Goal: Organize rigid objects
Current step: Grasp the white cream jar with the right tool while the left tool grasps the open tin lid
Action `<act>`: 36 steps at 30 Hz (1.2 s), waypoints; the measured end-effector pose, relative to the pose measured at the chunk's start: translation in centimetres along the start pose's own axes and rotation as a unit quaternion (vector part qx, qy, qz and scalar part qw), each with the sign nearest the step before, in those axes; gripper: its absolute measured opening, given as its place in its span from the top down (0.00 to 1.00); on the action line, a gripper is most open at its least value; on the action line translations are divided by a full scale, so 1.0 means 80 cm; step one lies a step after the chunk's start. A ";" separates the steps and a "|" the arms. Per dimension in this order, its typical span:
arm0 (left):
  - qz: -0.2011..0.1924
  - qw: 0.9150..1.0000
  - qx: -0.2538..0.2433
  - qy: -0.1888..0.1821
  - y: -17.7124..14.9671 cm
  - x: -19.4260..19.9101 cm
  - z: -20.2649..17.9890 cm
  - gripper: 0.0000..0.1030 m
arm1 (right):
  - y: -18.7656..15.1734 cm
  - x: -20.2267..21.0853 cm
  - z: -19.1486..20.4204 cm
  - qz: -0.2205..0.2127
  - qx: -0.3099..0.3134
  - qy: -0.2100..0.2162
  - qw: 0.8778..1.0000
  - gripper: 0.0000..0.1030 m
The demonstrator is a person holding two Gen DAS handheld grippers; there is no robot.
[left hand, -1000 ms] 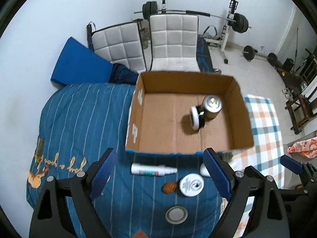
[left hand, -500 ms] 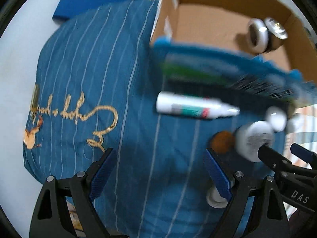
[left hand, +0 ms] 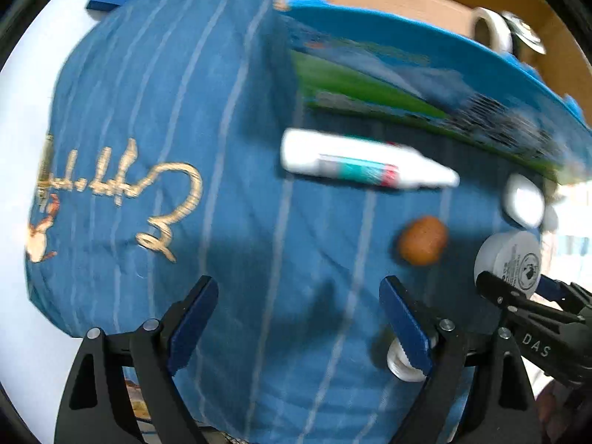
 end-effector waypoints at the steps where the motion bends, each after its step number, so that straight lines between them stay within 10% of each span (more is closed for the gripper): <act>1: 0.002 1.000 -0.004 -0.009 -0.004 0.001 -0.006 0.13 | -0.010 0.003 -0.013 0.000 -0.001 -0.008 1.000 0.28; 12: 0.056 0.990 -0.093 -0.089 -0.062 -0.020 -0.112 0.13 | -0.091 0.007 -0.116 0.014 -0.064 -0.017 0.998 0.29; 29: 0.107 0.983 -0.120 -0.093 -0.081 -0.079 -0.170 0.14 | -0.072 -0.006 -0.101 0.024 -0.082 -0.029 0.996 0.29; 36: 0.096 0.987 -0.100 -0.080 -0.085 -0.089 -0.167 0.41 | -0.073 -0.011 -0.097 0.026 -0.081 -0.037 0.996 0.29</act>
Point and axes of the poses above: each gripper's, at about its wrist camera, not at the fingertips, and x roughly against the way its jaws point, z to its left, y to its top, the point moved 3 cm from there along -x, roughly the way its jaws point, and after that the axes turned 8 degrees about -x, right-handed, at the moved point
